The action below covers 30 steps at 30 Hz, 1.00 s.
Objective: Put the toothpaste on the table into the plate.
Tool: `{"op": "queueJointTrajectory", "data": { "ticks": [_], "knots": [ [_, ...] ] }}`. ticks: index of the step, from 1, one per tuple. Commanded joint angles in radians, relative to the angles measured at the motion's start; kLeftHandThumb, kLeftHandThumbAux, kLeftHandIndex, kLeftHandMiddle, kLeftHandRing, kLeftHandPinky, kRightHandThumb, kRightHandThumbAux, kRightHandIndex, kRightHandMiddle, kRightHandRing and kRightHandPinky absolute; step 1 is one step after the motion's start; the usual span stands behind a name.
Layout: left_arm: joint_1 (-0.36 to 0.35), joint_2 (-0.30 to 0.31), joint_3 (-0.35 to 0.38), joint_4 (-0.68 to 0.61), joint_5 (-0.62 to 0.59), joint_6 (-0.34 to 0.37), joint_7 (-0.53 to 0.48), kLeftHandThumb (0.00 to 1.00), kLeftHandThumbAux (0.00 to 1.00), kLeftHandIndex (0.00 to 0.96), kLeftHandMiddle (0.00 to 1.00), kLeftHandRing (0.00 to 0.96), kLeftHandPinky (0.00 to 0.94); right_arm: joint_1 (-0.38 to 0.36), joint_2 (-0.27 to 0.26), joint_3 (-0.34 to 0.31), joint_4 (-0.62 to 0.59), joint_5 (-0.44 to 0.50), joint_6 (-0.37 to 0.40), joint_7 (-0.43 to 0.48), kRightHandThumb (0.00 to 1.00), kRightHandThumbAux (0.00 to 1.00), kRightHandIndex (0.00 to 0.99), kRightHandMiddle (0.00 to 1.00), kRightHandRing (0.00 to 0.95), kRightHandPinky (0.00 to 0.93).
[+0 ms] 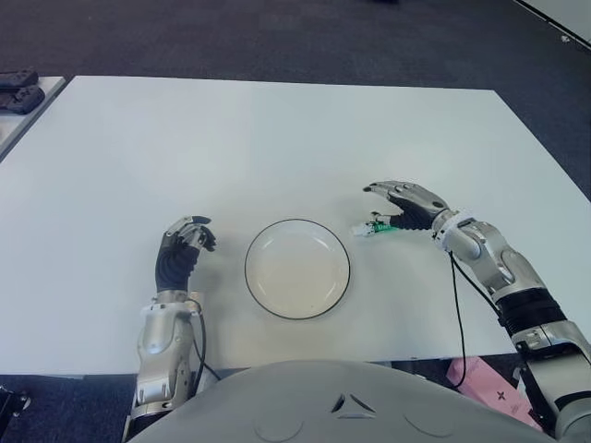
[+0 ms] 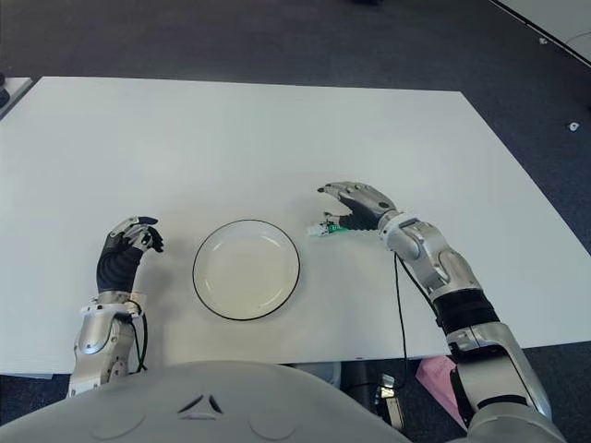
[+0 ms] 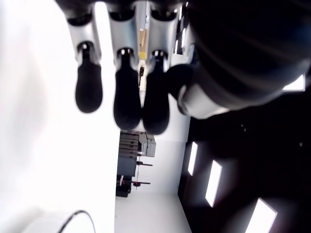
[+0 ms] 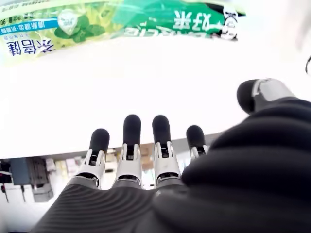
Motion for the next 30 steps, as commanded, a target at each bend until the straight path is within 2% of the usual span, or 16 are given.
{"op": "queueJointTrajectory", "data": {
  "ticks": [1,12,23,30],
  "knots": [
    [-0.002,0.006,-0.002,0.021,0.003,0.014,-0.008,0.709,0.715,0.44,0.641,0.629,0.618,-0.04,-0.049,0.029,0.016,-0.046,-0.024,0.034,0.549,0.233,0.003,0.0,0.001,0.002],
    [0.003,0.008,-0.001,0.027,0.005,-0.003,-0.011,0.712,0.714,0.44,0.643,0.627,0.616,-0.109,-0.105,0.087,0.069,-0.14,-0.088,0.029,0.514,0.166,0.0,0.0,0.0,0.0],
    [0.001,0.007,-0.007,0.03,0.009,-0.003,-0.006,0.711,0.714,0.44,0.644,0.631,0.613,-0.158,-0.13,0.149,0.134,-0.223,-0.162,-0.002,0.475,0.139,0.0,0.0,0.0,0.0],
    [0.002,0.0,-0.009,0.028,0.009,-0.001,-0.002,0.711,0.714,0.44,0.643,0.628,0.611,-0.176,-0.142,0.177,0.137,-0.249,-0.193,0.014,0.483,0.127,0.0,0.0,0.0,0.0]
  ]
}}
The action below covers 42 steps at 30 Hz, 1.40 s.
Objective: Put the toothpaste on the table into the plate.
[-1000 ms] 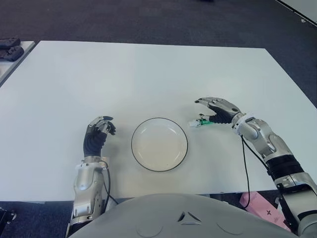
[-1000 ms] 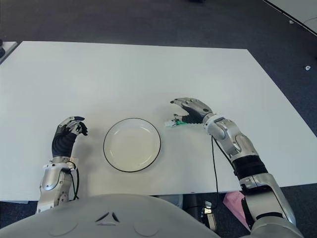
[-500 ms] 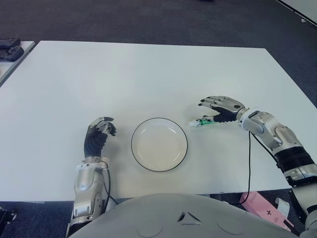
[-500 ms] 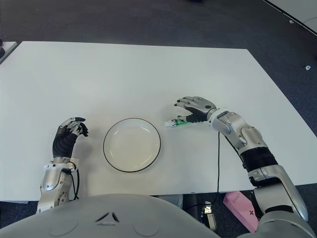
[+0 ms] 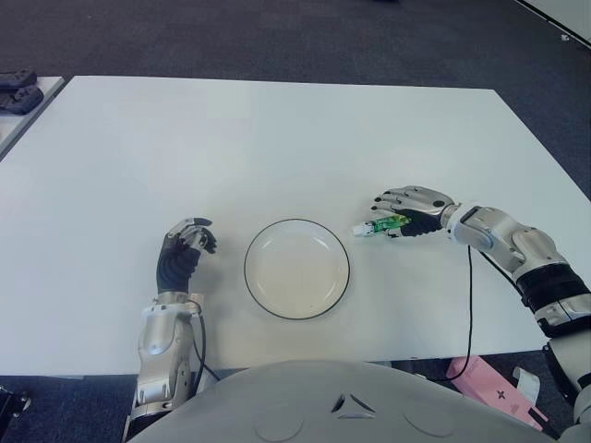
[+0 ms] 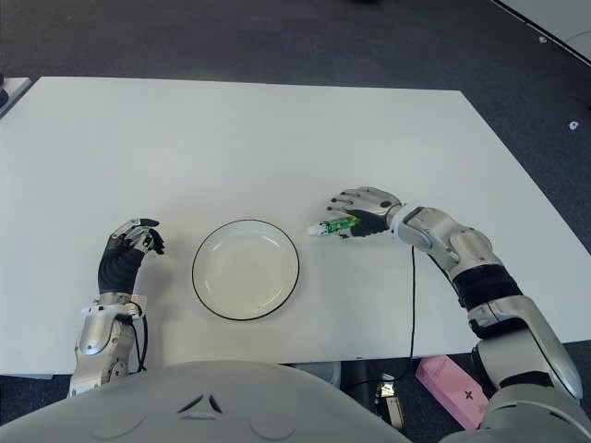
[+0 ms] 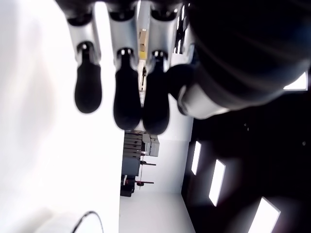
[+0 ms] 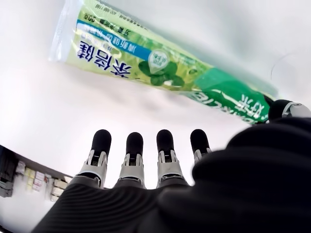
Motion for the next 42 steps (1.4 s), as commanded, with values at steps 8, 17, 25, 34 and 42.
{"op": "queueJointTrajectory", "data": {
  "ticks": [8,17,25,34,42],
  "knots": [
    [0.001,-0.012,-0.008,0.007,0.005,0.009,0.0,0.711,0.714,0.44,0.642,0.626,0.612,-0.045,-0.024,0.06,0.03,-0.041,-0.064,0.025,0.492,0.121,0.0,0.0,0.0,0.0],
    [0.01,-0.025,-0.009,-0.006,0.01,0.013,0.01,0.711,0.714,0.44,0.641,0.628,0.621,-0.061,-0.039,0.103,0.031,-0.085,-0.094,0.032,0.513,0.112,0.0,0.0,0.0,0.0],
    [0.023,-0.037,-0.014,-0.019,0.017,0.01,0.013,0.709,0.715,0.44,0.642,0.632,0.631,-0.056,-0.051,0.132,-0.01,-0.105,-0.109,0.078,0.529,0.108,0.0,0.0,0.0,0.0],
    [0.034,-0.045,-0.019,-0.025,0.013,-0.014,-0.003,0.706,0.716,0.439,0.636,0.629,0.624,-0.038,-0.023,0.163,-0.014,-0.144,-0.092,0.067,0.542,0.111,0.0,0.0,0.0,0.0],
    [0.036,-0.046,-0.018,-0.016,0.01,-0.038,-0.004,0.705,0.717,0.439,0.631,0.629,0.619,-0.008,0.009,0.176,0.012,-0.196,-0.044,-0.084,0.537,0.138,0.0,0.0,0.0,0.0]
  ]
}}
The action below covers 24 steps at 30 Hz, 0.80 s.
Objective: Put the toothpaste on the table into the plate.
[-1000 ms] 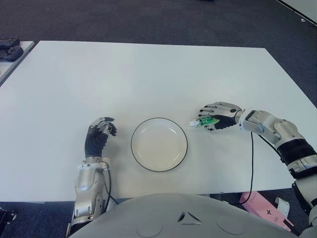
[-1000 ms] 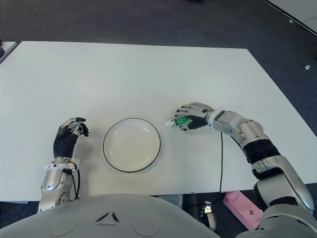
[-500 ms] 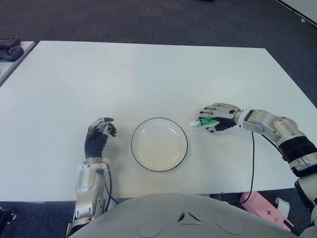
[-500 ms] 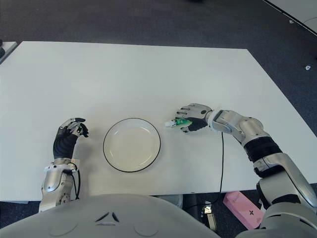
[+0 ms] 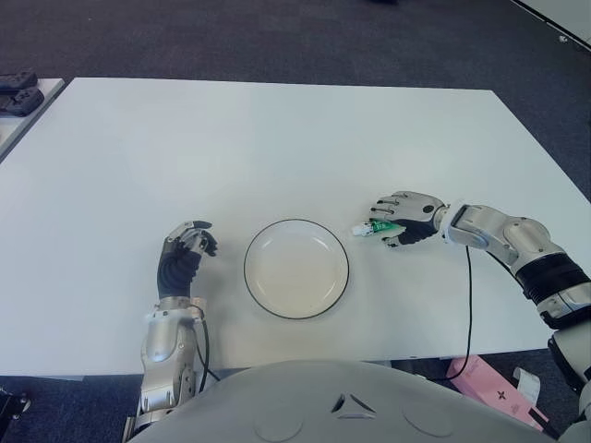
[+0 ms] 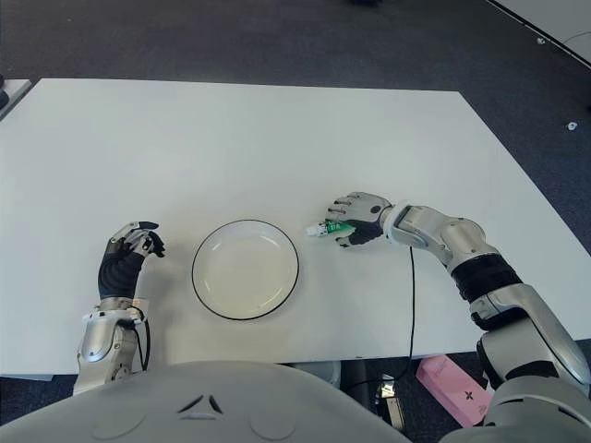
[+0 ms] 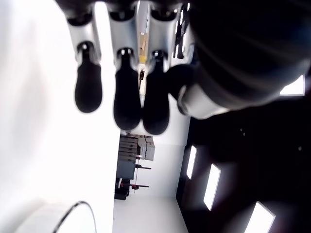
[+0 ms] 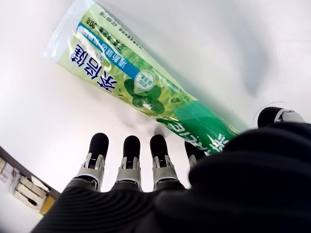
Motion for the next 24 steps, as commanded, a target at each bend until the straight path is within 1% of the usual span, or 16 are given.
{"op": "queueJointTrajectory", "data": {
  "ticks": [1,5,7,9,10,12,13,17,24],
  "knots": [
    [0.001,-0.005,-0.008,0.013,0.0,-0.017,-0.004,0.705,0.717,0.439,0.632,0.63,0.619,0.071,0.066,0.037,0.039,-0.045,0.056,-0.093,0.538,0.142,0.0,0.0,0.0,0.0],
    [0.008,-0.007,-0.006,0.009,0.001,-0.021,0.0,0.705,0.718,0.439,0.635,0.633,0.616,0.143,0.144,0.023,0.075,-0.034,0.165,-0.225,0.552,0.222,0.0,0.0,0.0,0.002],
    [0.01,-0.009,-0.004,0.005,0.0,-0.015,0.004,0.705,0.718,0.439,0.636,0.634,0.617,0.174,0.171,0.022,0.088,-0.026,0.207,-0.273,0.566,0.255,0.017,0.018,0.0,0.034],
    [0.011,-0.01,-0.003,0.003,0.001,-0.01,0.006,0.705,0.717,0.439,0.638,0.635,0.624,0.191,0.185,0.026,0.096,-0.024,0.234,-0.302,0.589,0.28,0.057,0.047,0.018,0.081],
    [0.011,-0.011,-0.002,0.002,0.002,-0.007,0.008,0.705,0.717,0.439,0.638,0.636,0.625,0.197,0.192,0.029,0.101,-0.024,0.247,-0.313,0.593,0.283,0.063,0.051,0.021,0.088],
    [0.013,-0.013,-0.002,-0.002,0.008,-0.001,0.013,0.705,0.717,0.439,0.638,0.636,0.626,0.213,0.217,0.029,0.122,-0.014,0.281,-0.329,0.611,0.296,0.1,0.088,0.062,0.137],
    [0.014,-0.013,-0.001,-0.002,0.011,0.0,0.015,0.705,0.717,0.439,0.638,0.636,0.626,0.218,0.227,0.029,0.13,-0.009,0.294,-0.334,0.615,0.298,0.108,0.096,0.072,0.148],
    [0.014,-0.009,0.0,-0.002,0.018,-0.004,0.012,0.704,0.718,0.439,0.636,0.634,0.619,0.216,0.24,0.04,0.149,-0.004,0.325,-0.325,0.636,0.302,0.135,0.136,0.12,0.197],
    [0.014,-0.008,0.002,-0.005,0.019,0.003,0.011,0.704,0.717,0.439,0.637,0.632,0.616,0.195,0.258,0.067,0.214,-0.018,0.358,-0.347,0.643,0.275,0.117,0.161,0.138,0.179]
  ]
}}
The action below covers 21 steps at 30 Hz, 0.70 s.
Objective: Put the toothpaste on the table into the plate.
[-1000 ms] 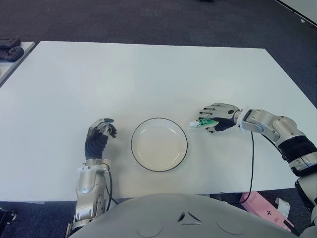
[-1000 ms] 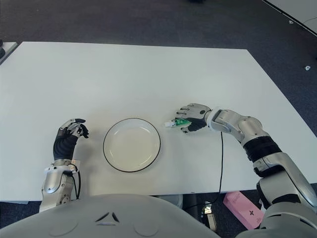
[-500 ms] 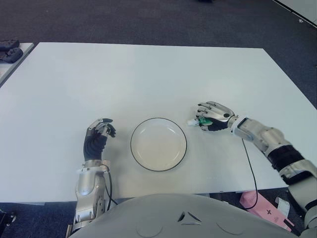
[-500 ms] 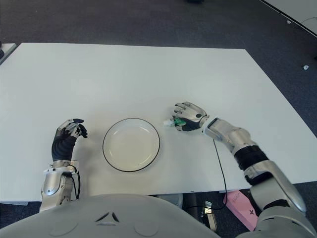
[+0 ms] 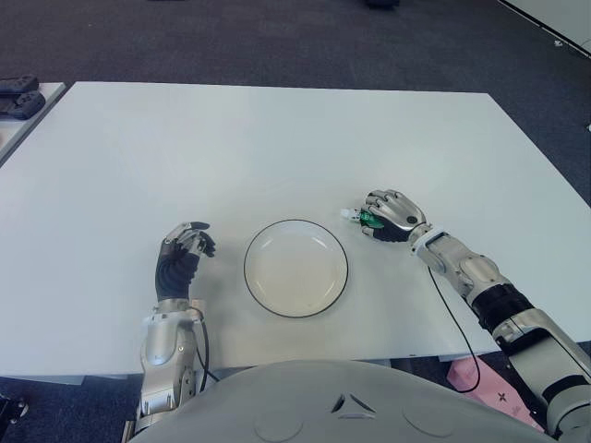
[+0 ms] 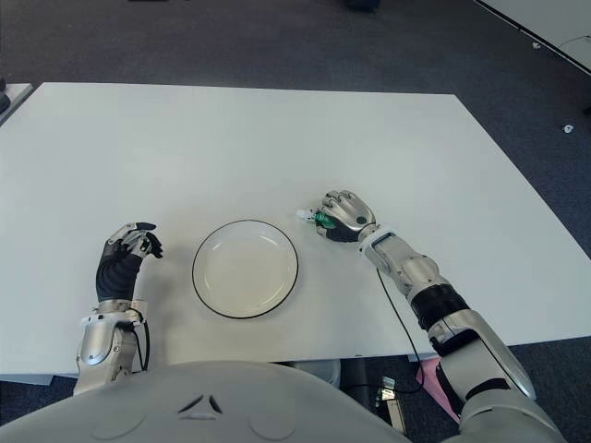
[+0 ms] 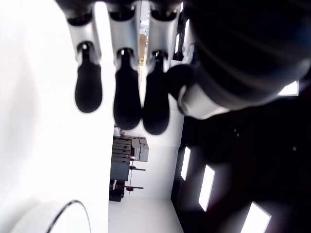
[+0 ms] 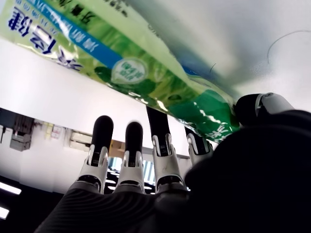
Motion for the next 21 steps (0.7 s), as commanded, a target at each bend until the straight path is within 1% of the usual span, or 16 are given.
{"op": "queueJointTrajectory", "data": {
  "ticks": [1,6,10,13,19,20,21],
  "knots": [
    [0.004,0.0,-0.006,-0.004,0.009,0.02,0.011,0.704,0.717,0.439,0.637,0.633,0.616,0.052,0.036,0.077,0.116,-0.027,0.013,0.048,0.643,0.273,0.116,0.162,0.138,0.179],
    [0.006,-0.004,-0.006,-0.01,0.008,0.027,0.015,0.704,0.717,0.439,0.64,0.635,0.626,0.039,0.042,0.094,0.151,-0.029,0.017,0.028,0.651,0.256,0.101,0.18,0.154,0.196],
    [0.009,-0.008,-0.008,-0.019,0.011,0.039,0.02,0.704,0.717,0.439,0.639,0.634,0.628,0.028,0.043,0.108,0.172,-0.027,0.012,0.009,0.642,0.239,0.095,0.192,0.164,0.192],
    [0.011,-0.009,-0.011,-0.024,0.014,0.039,0.024,0.704,0.717,0.439,0.636,0.633,0.63,0.022,0.049,0.108,0.195,-0.006,0.005,0.002,0.648,0.24,0.102,0.198,0.172,0.21],
    [0.01,-0.007,-0.012,-0.023,0.015,0.03,0.02,0.705,0.717,0.439,0.636,0.639,0.631,0.02,0.061,0.099,0.222,0.034,-0.005,-0.006,0.683,0.273,0.121,0.197,0.197,0.289],
    [0.01,-0.006,-0.012,-0.023,0.016,0.029,0.02,0.705,0.717,0.439,0.636,0.639,0.629,0.019,0.061,0.097,0.225,0.042,-0.012,-0.013,0.694,0.281,0.125,0.2,0.211,0.312],
    [0.01,-0.005,-0.011,-0.023,0.016,0.028,0.02,0.705,0.718,0.439,0.635,0.638,0.626,0.018,0.06,0.096,0.226,0.049,-0.017,-0.018,0.718,0.295,0.157,0.221,0.252,0.358]
  ]
}}
